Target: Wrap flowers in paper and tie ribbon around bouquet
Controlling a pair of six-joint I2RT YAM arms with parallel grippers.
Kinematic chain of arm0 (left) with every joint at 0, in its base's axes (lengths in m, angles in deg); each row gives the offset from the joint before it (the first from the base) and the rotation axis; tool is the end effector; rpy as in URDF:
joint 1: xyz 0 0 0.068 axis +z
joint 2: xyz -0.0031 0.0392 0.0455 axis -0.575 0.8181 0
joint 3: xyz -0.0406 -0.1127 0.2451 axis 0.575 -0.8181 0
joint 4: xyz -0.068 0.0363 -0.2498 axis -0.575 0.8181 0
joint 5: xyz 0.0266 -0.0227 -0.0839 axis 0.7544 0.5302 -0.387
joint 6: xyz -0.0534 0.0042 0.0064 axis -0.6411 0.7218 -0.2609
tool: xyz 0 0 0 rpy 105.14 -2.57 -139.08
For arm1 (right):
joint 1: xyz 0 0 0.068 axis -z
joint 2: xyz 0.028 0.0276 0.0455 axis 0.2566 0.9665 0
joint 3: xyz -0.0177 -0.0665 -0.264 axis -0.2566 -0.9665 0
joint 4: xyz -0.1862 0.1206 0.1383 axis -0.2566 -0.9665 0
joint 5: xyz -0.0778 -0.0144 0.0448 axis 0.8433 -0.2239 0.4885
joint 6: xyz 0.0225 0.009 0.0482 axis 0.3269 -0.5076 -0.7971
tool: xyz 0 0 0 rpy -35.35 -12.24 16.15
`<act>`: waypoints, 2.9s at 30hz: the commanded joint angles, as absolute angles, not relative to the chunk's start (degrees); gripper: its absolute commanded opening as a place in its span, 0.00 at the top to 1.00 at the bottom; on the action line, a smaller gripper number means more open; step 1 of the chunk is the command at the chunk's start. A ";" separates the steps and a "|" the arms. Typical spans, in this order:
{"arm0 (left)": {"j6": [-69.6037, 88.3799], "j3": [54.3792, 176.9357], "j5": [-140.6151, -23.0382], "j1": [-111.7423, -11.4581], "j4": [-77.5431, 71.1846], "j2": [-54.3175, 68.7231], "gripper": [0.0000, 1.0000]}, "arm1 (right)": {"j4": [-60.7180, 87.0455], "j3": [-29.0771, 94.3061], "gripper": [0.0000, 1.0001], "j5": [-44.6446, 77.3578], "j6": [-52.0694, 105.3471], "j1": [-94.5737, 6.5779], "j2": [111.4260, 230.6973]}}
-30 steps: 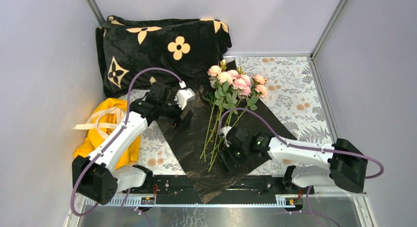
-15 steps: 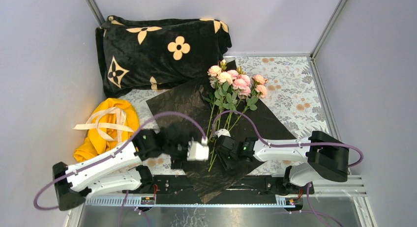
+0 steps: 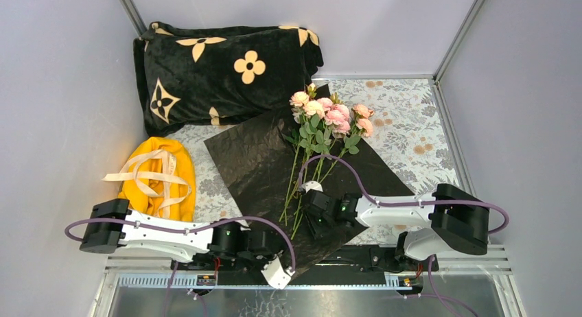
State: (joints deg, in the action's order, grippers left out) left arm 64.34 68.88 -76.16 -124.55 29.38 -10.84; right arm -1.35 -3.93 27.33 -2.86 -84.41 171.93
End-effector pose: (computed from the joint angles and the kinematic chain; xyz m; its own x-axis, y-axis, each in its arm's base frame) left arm -0.0001 -0.1679 0.1599 0.6799 0.6366 -0.3640 0.7322 -0.6169 0.2887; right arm 0.0934 0.2442 0.1593 -0.7863 -0.4163 -0.4566 -0.5696 0.7748 0.2744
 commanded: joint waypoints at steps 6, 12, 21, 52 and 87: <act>68.09 60.49 -67.11 -125.89 8.37 -9.56 0.24 | -2.45 -5.11 0.65 24.91 -3.91 -84.74 169.18; 67.06 61.52 -66.84 -125.80 9.58 -10.03 0.48 | -3.51 -3.37 0.65 24.17 -2.81 -84.77 169.09; 68.05 61.02 -61.35 -124.92 5.11 -9.92 0.73 | -5.90 -1.05 0.64 23.22 -1.33 -84.74 168.66; 74.18 66.31 -68.84 -112.71 11.69 -15.96 1.00 | 0.78 -6.21 0.47 9.88 7.52 -83.78 153.04; 76.01 63.65 -79.86 -113.94 25.90 -23.85 0.38 | 14.15 -10.69 0.18 22.23 13.43 -98.06 168.80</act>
